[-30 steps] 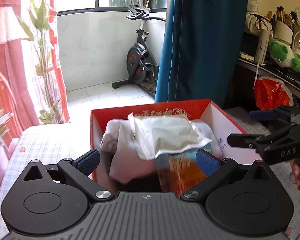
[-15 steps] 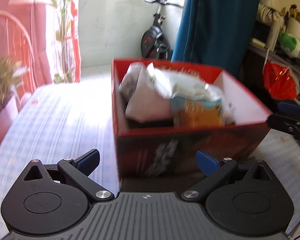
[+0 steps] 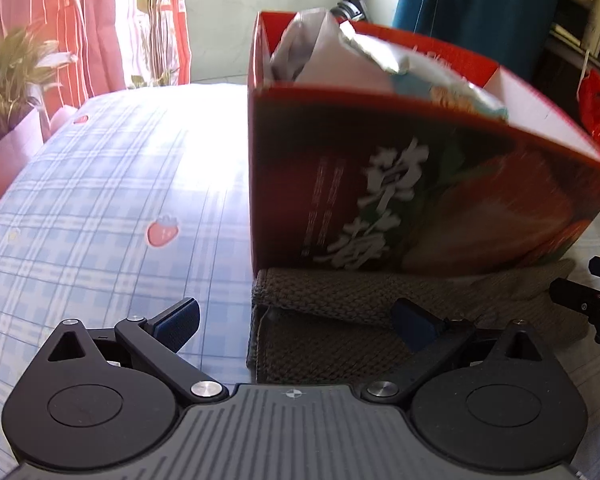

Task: Organize soft objects
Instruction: 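Move both tools back to the olive knit glove beside the box, then grasp the olive knit glove with the left tool and lift it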

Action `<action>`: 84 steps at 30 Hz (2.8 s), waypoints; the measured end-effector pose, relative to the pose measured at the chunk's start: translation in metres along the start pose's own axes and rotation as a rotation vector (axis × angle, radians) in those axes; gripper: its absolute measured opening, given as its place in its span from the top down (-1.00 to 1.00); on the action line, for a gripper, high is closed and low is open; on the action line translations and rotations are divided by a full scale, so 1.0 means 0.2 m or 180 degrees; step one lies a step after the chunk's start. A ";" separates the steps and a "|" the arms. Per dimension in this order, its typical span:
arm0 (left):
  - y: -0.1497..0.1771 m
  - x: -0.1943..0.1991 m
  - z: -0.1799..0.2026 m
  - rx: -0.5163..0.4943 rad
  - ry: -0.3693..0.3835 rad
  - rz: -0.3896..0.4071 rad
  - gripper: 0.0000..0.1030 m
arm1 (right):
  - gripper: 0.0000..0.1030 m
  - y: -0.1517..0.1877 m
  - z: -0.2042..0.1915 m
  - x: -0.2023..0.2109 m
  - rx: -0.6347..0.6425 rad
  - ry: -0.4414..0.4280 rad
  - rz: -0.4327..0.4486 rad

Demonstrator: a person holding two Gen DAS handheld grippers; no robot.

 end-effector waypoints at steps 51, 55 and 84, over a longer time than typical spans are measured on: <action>0.10 0.08 0.26 -0.0053 0.0224 0.0088 0.32 | -0.99 0.14 0.02 -0.04 0.0040 0.0030 -0.0036; 0.14 0.11 0.27 -0.0065 0.0254 0.0118 0.34 | -0.99 0.14 0.02 -0.04 0.0026 0.0013 -0.0044; 0.09 0.28 0.15 0.0071 0.0431 0.0527 0.49 | 0.77 -0.01 -0.18 0.21 0.0346 -0.0701 -0.0169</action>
Point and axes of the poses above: each gripper's, at about its wrist camera, not at the fingertips, and x roughly against the way its jaws point, z to its right, y to its underside, the point moved 10 cm from there along -x, roughly the way its jaws point, and after that the axes turned 14 degrees about -x, right-handed, at the moved point
